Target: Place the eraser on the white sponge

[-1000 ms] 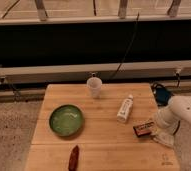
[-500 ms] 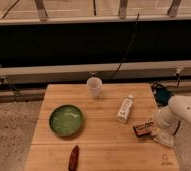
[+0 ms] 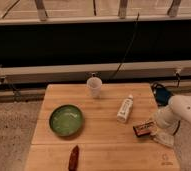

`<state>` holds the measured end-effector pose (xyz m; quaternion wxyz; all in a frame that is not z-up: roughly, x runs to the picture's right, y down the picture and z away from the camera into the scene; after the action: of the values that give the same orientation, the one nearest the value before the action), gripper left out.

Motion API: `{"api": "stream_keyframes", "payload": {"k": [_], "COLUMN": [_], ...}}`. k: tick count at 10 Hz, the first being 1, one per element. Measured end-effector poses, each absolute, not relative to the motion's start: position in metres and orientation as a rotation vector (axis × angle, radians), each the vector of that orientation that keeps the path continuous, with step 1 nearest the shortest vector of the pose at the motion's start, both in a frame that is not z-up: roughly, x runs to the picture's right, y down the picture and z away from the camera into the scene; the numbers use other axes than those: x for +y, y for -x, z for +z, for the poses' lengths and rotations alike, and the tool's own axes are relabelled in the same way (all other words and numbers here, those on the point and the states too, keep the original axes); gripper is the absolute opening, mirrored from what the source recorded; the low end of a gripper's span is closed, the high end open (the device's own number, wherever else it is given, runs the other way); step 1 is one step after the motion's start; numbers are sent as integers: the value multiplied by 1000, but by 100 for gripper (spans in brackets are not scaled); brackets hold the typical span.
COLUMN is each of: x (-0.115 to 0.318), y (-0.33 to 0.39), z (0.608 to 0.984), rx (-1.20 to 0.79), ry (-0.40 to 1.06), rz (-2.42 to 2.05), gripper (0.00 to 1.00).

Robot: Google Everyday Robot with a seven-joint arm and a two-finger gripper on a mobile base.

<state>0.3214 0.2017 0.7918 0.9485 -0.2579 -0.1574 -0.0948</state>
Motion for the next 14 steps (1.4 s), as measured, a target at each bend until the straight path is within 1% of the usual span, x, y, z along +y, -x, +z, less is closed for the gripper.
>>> {"api": "stream_keyframes", "payload": {"k": [14], "x": [200], "y": [-318], "z": [791], "rx": [-338], "ry": [524], "rz": [-196], "gripper": [24]}}
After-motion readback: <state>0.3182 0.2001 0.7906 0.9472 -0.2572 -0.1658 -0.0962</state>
